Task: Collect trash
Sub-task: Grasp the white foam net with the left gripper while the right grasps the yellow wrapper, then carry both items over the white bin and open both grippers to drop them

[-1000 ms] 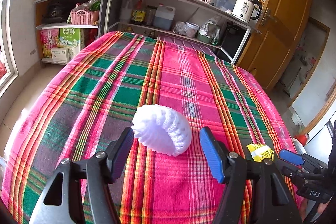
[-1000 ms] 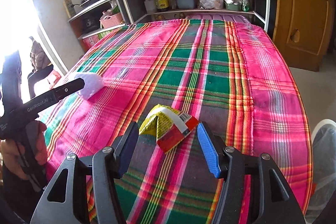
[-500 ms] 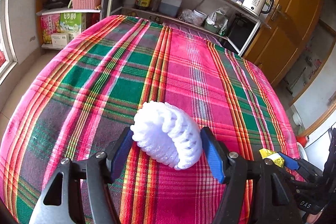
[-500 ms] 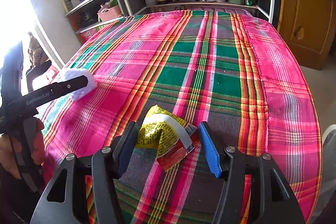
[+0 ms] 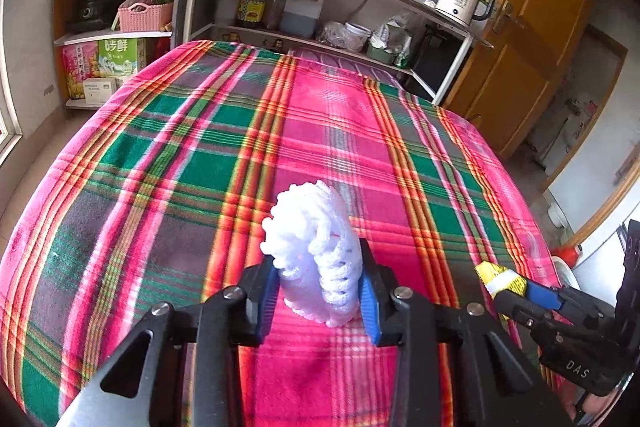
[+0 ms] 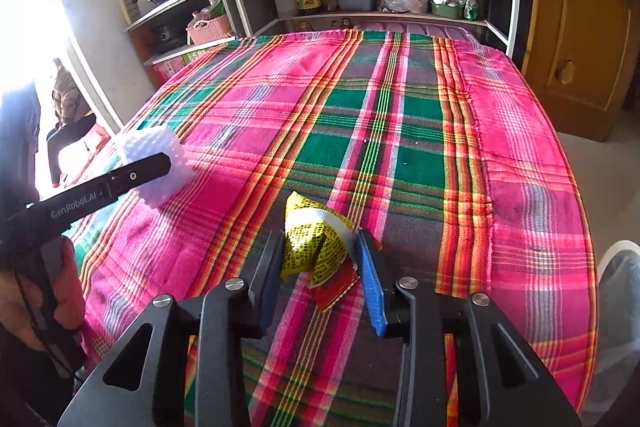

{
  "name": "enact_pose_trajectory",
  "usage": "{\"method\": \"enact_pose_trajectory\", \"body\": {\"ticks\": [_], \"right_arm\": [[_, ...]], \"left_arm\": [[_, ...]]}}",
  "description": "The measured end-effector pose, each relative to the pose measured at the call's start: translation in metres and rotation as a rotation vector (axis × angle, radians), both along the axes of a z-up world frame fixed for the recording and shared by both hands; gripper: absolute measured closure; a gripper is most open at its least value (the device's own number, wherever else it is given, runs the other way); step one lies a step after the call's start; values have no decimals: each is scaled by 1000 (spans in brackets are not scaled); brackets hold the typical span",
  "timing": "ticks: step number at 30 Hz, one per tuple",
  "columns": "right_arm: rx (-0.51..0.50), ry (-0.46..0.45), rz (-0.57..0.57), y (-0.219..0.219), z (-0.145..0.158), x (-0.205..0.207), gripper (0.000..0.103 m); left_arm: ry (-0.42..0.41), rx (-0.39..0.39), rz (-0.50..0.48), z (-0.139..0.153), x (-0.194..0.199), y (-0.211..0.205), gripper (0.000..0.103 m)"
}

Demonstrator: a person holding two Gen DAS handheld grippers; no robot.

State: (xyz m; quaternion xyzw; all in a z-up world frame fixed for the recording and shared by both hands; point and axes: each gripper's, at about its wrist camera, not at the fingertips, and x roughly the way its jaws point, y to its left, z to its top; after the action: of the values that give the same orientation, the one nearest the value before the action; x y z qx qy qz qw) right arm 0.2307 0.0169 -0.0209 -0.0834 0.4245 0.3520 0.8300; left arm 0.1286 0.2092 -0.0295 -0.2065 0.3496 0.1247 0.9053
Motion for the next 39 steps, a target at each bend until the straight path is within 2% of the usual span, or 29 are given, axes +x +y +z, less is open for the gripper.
{"method": "enact_pose_trajectory", "body": {"ticks": [2, 8, 23, 39], "right_arm": [[8, -5, -5, -5, 3, -3, 73], [37, -20, -32, -28, 14, -9, 76], [96, -75, -154, -112, 48, -34, 76], [127, -112, -335, -210, 64, -47, 76]], "left_arm": [[-5, 0, -21, 3, 0, -8, 68], [-24, 11, -72, 13, -5, -33, 69], [-72, 30, -230, 38, -4, -113, 69], [-93, 52, -405, 55, 13, -201, 69]]}}
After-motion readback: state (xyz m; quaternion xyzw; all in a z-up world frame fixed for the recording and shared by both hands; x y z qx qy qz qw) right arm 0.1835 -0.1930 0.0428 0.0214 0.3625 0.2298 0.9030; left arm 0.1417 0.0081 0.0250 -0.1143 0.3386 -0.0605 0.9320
